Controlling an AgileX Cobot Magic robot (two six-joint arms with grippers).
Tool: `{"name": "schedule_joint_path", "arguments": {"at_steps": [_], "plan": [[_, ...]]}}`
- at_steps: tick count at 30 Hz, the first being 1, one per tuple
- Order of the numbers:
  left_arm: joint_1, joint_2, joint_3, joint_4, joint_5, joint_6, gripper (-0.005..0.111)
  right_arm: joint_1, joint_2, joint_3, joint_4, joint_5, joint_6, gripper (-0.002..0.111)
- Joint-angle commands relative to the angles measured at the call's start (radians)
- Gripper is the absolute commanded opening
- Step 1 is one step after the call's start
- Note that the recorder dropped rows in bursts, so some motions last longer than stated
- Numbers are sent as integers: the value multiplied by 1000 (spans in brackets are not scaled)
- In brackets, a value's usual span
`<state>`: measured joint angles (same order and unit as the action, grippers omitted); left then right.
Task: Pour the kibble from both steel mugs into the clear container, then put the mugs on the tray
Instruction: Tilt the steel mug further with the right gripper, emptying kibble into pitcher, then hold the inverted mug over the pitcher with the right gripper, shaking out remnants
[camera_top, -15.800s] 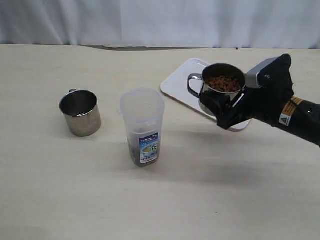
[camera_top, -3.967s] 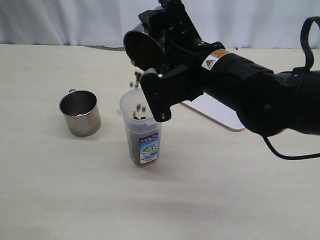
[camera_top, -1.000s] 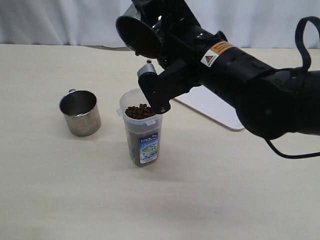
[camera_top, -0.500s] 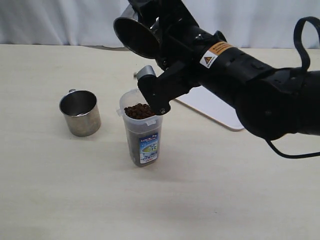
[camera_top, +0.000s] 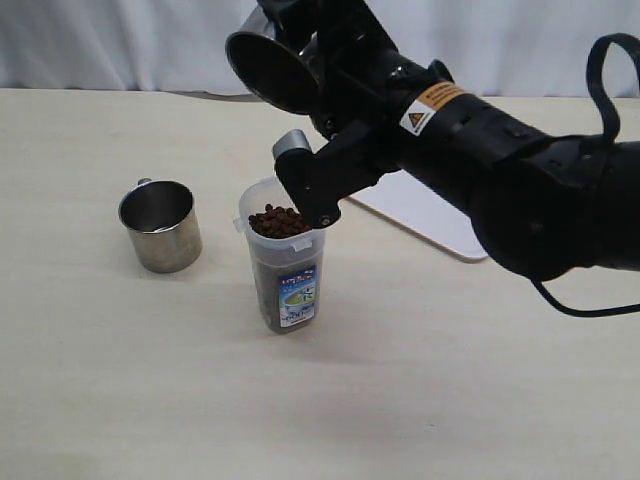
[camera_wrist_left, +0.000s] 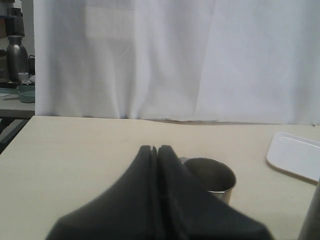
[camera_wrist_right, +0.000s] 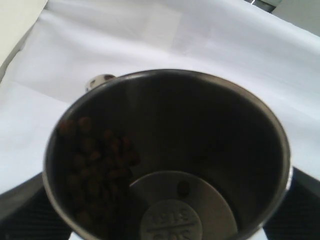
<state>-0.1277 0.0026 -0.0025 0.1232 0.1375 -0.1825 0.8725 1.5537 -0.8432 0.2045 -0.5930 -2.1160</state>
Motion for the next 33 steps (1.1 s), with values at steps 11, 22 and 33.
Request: {"name": "schedule_joint_path", "arguments": {"at_steps": [11, 22, 33], "plan": [[0, -3, 3, -6, -12, -2, 0, 0, 4, 72, -12, -106, -2, 5], [0, -3, 3, -3, -12, -2, 0, 0, 4, 72, -63, -116, -2, 5], [0, -3, 3, -3, -12, -2, 0, 0, 70, 72, -86, -131, -2, 5]]}}
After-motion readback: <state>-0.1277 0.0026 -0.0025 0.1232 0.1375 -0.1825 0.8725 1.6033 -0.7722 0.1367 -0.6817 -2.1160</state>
